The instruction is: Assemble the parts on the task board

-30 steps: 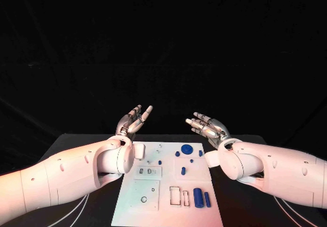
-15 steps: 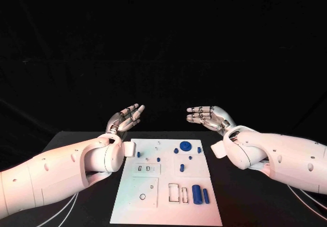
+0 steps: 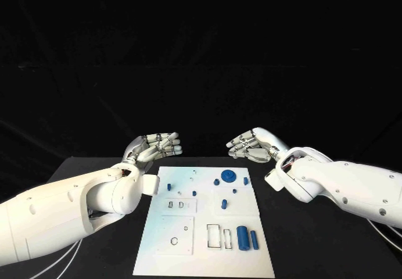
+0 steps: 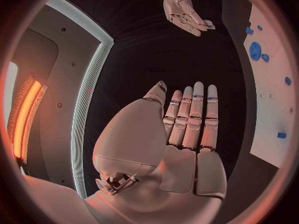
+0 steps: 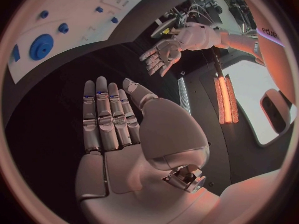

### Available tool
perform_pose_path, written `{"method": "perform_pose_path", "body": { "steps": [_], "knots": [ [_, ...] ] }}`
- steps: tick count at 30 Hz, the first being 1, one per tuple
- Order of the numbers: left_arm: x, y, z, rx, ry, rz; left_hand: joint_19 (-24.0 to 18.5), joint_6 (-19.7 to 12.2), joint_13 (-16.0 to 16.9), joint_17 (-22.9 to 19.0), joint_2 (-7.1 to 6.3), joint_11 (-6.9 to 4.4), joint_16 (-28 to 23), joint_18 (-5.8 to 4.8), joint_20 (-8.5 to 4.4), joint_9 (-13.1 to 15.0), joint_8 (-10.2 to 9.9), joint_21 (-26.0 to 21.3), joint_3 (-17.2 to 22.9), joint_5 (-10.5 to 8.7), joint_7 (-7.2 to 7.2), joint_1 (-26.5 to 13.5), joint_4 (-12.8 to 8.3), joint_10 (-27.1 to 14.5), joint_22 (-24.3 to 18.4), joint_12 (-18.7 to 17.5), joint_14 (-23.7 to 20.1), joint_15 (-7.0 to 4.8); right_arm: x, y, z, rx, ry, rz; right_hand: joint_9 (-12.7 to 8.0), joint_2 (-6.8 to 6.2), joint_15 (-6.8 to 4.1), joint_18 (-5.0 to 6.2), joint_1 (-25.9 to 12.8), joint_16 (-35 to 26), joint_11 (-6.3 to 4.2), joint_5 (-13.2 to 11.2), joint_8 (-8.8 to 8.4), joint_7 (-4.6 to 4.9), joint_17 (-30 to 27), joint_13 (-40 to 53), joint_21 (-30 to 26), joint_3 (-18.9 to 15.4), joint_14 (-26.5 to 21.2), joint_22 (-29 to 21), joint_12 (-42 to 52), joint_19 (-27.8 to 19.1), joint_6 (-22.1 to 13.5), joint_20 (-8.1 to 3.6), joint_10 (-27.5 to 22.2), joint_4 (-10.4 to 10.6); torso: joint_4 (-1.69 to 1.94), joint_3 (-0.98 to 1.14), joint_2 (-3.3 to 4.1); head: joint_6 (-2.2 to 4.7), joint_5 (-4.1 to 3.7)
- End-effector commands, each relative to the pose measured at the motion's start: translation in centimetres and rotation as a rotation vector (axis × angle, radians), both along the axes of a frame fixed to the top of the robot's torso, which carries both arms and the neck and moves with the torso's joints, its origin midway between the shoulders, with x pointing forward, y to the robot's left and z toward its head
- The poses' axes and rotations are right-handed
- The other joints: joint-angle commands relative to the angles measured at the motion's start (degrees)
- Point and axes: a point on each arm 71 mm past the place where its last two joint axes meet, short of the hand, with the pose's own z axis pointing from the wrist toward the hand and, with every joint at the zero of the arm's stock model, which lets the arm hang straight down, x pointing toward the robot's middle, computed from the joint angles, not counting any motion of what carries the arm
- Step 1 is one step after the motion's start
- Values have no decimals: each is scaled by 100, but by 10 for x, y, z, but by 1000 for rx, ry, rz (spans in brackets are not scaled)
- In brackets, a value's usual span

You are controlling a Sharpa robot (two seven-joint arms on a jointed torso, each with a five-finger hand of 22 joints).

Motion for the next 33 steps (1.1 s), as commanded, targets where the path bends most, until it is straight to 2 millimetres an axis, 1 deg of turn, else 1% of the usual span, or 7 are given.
{"method": "perform_pose_path", "body": {
  "steps": [1,6,11,15,19,24,33],
  "knots": [
    [-9,-12,9,5,-23,-159,228,131,-3,87,-54,-79,99,78,-72,-32,-21,127,81,10,-52,65,-2,259,34,20,346,-107,0,3,-3,-281,-40,45,69,-259,-400,84,-75,299,-316,206,41,-262,356,80,877,16,1204,462,-37,845,571,-399,857,-41,12,-17,228,37,-8],
    [-18,-12,21,5,-40,-201,390,252,-20,181,-136,-131,157,77,-150,-48,-64,224,157,9,-87,91,3,433,56,-46,577,-179,1,6,0,-451,-104,48,81,-388,-584,70,-157,675,-416,285,-25,-345,762,161,1397,-58,1842,766,-96,1283,653,-608,1017,1,20,-26,395,62,-16],
    [-27,-10,33,-7,-54,-213,455,286,-33,230,-176,-142,182,76,-182,-55,-100,268,197,7,-97,93,15,481,66,-103,660,-202,0,12,4,-570,-180,41,72,-464,-616,69,-221,1161,-408,275,-141,-333,1195,149,1717,-18,1992,981,-195,1457,611,-676,791,44,19,-42,555,115,-58],
    [-32,-9,40,-20,-62,-216,476,286,-38,242,-189,-141,186,77,-191,-57,-114,283,204,6,-97,89,19,479,70,-125,674,-205,0,19,7,-644,-237,35,82,-541,-630,64,-298,2037,-410,219,-232,-357,1786,150,2084,56,1980,1270,-188,1620,596,-703,624,128,19,-45,659,110,-54],
    [-35,-10,46,-27,-71,-224,491,288,-41,249,-199,-138,182,76,-198,-59,-125,295,207,4,-95,76,28,478,73,-144,673,-202,0,26,7,-690,-276,39,94,-653,-611,-135,-354,3582,-377,164,-283,-349,3105,161,3185,113,1981,2728,-173,2186,552,-698,388,227,23,-39,773,97,-56],
    [-38,-11,51,-33,-80,-233,496,288,-43,252,-204,-136,176,74,-201,-59,-133,300,209,4,-93,68,34,476,74,-155,666,-198,0,35,8,-717,-317,47,105,-714,-578,-260,-320,4741,-340,143,-279,-348,4244,168,3875,145,1954,3681,-137,2471,500,-663,169,326,28,-31,843,93,-49],
    [-39,-9,55,-34,-87,-230,502,289,-45,255,-206,-132,168,73,-204,-60,-141,306,213,3,-92,58,43,474,76,-169,656,-194,0,44,8,-738,-336,64,118,-765,-565,-343,-262,5437,-322,137,-278,-344,4911,205,4345,172,1912,4352,-75,2649,463,-637,91,421,42,-32,891,101,-50]
  ]
}}
